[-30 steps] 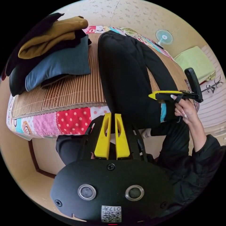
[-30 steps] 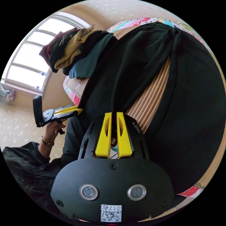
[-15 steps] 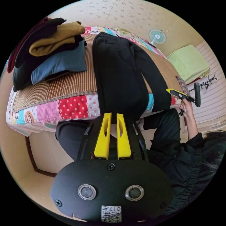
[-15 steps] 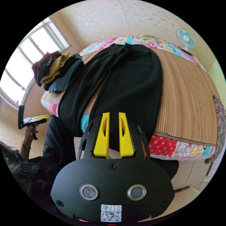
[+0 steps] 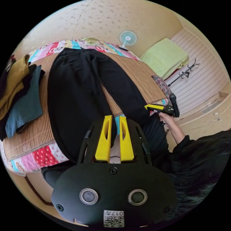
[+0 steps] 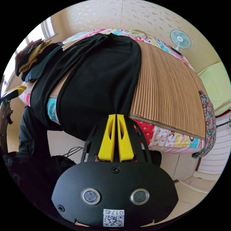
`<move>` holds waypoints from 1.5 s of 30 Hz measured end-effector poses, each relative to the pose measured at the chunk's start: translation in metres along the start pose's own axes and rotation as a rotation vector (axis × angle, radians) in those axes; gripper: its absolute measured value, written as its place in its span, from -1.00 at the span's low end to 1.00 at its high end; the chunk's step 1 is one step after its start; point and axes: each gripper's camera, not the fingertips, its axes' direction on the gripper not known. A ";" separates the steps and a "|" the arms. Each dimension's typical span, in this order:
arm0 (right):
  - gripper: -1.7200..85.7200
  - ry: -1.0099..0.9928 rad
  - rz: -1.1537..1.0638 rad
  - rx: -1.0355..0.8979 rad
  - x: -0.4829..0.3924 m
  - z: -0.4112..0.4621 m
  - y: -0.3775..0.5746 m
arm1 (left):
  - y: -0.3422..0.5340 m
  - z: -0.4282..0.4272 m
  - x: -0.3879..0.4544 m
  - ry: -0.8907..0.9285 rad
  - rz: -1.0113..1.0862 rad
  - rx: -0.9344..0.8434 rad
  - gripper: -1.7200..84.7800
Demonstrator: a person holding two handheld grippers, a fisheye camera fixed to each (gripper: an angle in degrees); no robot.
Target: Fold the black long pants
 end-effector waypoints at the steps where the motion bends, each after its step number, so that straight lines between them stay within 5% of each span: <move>1: -0.92 -0.008 0.022 -0.010 0.007 -0.002 0.004 | -0.007 0.008 0.004 -0.047 0.015 -0.012 -0.83; 7: -0.90 -0.274 0.019 0.103 0.065 -0.031 0.045 | -0.022 0.102 -0.040 -0.162 -0.138 -0.203 -0.82; 10: -0.82 -0.398 0.143 0.251 0.113 -0.043 0.080 | -0.006 0.113 -0.048 -0.100 -0.170 -0.095 -0.91; 17: -0.66 -0.535 0.330 0.098 0.172 0.014 0.110 | 0.005 0.127 -0.018 -0.208 -0.153 -0.092 -0.98; 27: -0.71 -0.437 0.309 0.109 0.174 0.025 0.124 | 0.029 0.146 0.000 -0.200 -0.075 -0.103 -0.98; 33: -0.88 -0.469 0.202 0.017 0.185 0.031 0.124 | 0.019 0.143 -0.016 -0.076 -0.137 -0.182 -0.90; 40: -0.93 -0.707 0.184 0.415 0.215 -0.049 0.137 | -0.001 0.093 -0.017 0.173 -0.127 -0.157 -0.75; 45: -0.93 -0.857 -0.028 0.426 0.169 -0.060 0.081 | -0.047 0.052 -0.010 0.337 -0.088 -0.060 -0.63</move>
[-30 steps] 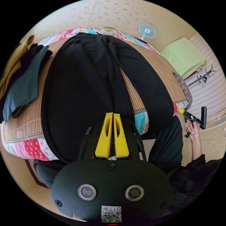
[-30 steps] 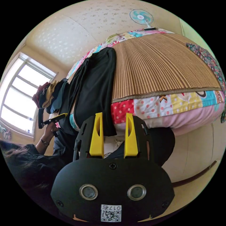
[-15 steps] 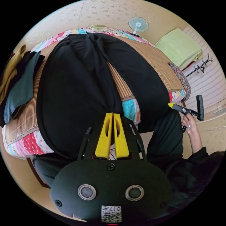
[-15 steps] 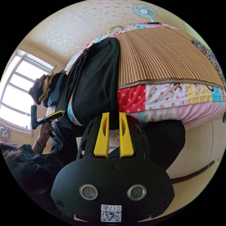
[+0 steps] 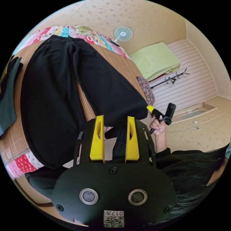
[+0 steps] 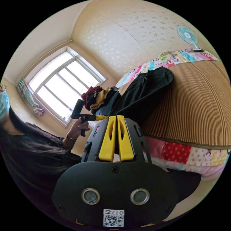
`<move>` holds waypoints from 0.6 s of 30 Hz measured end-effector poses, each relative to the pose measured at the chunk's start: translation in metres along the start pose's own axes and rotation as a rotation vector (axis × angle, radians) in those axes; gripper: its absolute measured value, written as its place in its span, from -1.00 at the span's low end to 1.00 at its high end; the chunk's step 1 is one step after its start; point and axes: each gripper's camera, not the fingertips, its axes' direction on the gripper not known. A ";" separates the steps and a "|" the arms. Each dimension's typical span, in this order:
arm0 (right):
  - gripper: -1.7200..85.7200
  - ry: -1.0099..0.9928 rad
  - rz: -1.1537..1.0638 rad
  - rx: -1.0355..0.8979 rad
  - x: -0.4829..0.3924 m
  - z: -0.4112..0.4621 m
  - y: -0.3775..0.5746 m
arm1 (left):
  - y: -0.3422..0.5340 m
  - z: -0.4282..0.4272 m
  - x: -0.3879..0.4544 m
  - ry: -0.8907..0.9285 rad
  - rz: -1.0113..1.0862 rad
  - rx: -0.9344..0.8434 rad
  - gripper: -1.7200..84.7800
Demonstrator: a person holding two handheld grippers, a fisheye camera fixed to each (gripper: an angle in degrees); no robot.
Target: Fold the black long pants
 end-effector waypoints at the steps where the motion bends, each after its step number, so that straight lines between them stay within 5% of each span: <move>1: -0.93 -0.044 -0.016 -0.028 -0.002 0.020 -0.010 | -0.010 -0.006 0.004 0.010 0.021 0.024 -0.62; 9: -0.93 -0.155 -0.077 -0.197 -0.016 0.126 -0.033 | -0.048 0.018 -0.028 0.197 -0.006 -0.064 -0.68; 18: -0.89 -0.182 -0.053 -0.540 0.058 0.147 -0.075 | -0.030 0.019 -0.033 0.068 0.040 -0.049 -0.93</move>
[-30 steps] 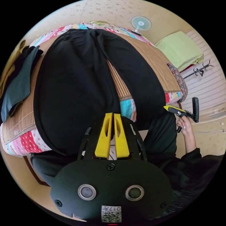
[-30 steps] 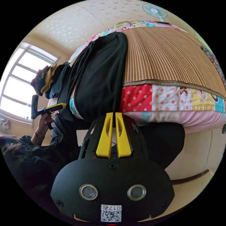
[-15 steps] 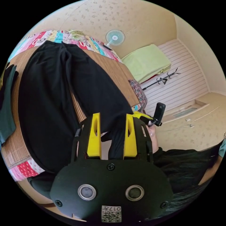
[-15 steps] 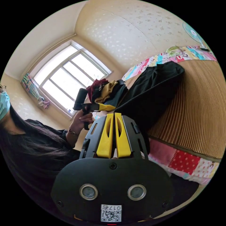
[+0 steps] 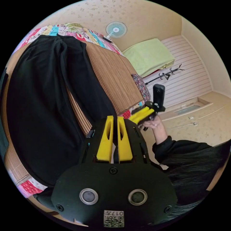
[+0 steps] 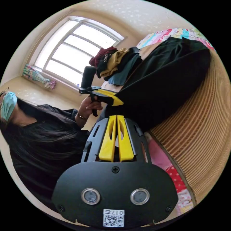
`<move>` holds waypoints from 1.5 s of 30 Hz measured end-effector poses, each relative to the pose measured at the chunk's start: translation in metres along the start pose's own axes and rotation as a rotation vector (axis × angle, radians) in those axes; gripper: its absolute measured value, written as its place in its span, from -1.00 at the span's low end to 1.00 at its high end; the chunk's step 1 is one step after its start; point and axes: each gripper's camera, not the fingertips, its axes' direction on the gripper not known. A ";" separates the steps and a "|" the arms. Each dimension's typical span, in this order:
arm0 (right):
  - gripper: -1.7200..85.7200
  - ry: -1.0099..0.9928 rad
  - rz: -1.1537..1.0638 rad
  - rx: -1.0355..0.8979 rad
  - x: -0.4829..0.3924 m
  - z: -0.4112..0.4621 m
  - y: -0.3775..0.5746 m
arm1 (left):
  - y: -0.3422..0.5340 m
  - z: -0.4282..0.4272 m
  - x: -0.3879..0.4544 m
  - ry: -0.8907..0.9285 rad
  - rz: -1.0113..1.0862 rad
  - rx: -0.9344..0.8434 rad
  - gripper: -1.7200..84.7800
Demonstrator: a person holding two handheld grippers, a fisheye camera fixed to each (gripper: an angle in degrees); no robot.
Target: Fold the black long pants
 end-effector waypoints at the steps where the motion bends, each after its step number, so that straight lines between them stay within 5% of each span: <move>1: -0.86 0.090 0.067 0.016 0.021 -0.019 -0.015 | 0.002 -0.002 -0.001 0.007 -0.004 0.010 -0.93; 8: -0.57 0.370 0.374 0.253 0.151 -0.098 -0.188 | 0.000 -0.008 0.018 0.002 0.058 -0.003 -0.93; 12: -0.57 0.344 0.521 0.400 0.211 -0.092 -0.264 | -0.001 -0.011 0.026 0.035 0.104 0.008 -0.93; 16: -0.76 0.654 0.691 0.456 0.236 -0.059 -0.313 | 0.012 -0.027 0.018 0.075 0.094 0.075 -0.94; 22: -0.92 0.999 0.405 0.489 0.151 0.004 -0.394 | 0.050 -0.092 -0.025 0.200 -0.009 0.228 -0.97; 27: -0.94 0.859 0.133 0.661 0.054 0.055 -0.445 | 0.120 -0.160 -0.061 0.189 -0.142 0.384 -0.97; 36: -0.95 0.727 0.005 0.561 -0.005 0.169 -0.511 | 0.251 -0.210 -0.105 -0.009 -0.502 0.473 -0.95; 45: -0.79 0.577 0.154 0.366 0.040 0.165 -0.321 | 0.285 -0.244 -0.102 -0.131 -0.491 0.538 -0.76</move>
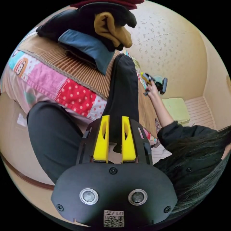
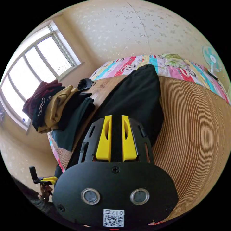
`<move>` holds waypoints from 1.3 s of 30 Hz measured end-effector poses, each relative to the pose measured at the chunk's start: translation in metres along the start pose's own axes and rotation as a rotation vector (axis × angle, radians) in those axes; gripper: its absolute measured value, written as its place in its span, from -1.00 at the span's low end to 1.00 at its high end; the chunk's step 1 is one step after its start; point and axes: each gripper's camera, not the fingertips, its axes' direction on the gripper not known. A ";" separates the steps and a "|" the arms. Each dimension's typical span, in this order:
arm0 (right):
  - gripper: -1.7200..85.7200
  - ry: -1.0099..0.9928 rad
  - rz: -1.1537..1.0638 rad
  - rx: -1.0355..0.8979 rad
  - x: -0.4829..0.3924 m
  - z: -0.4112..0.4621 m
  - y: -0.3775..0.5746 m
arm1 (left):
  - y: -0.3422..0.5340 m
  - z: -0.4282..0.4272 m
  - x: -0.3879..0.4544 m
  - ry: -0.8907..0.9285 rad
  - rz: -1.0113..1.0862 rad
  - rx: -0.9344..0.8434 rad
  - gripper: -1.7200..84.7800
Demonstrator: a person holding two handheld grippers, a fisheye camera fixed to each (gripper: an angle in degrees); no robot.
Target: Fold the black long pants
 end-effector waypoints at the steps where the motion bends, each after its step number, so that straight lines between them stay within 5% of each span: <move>1: -0.76 -0.010 0.058 -0.020 0.016 -0.008 0.033 | -0.014 -0.003 0.001 0.001 0.035 0.006 -0.74; 10: -0.71 -0.125 0.190 -0.094 0.025 -0.014 0.179 | -0.105 0.091 0.038 -0.082 0.155 -0.215 -0.71; 18: -0.87 -0.289 0.156 -0.170 0.038 -0.026 0.166 | -0.044 0.108 0.080 -0.122 0.103 -0.134 -0.86; 23: -0.86 -0.224 0.142 -0.221 0.059 -0.073 0.212 | 0.035 0.141 0.121 -0.042 0.187 -0.331 -0.86; 27: -0.82 -0.099 0.206 -0.291 0.075 -0.088 0.237 | 0.074 0.133 0.126 -0.039 0.142 -0.295 -0.80; 34: -0.71 -0.042 0.087 -0.172 0.041 -0.087 0.135 | 0.053 0.103 0.189 -0.076 0.405 -0.098 -0.73; 39: -0.69 -0.020 -0.093 -0.191 -0.036 -0.016 0.014 | 0.014 0.123 0.199 -0.071 0.381 -0.074 -0.73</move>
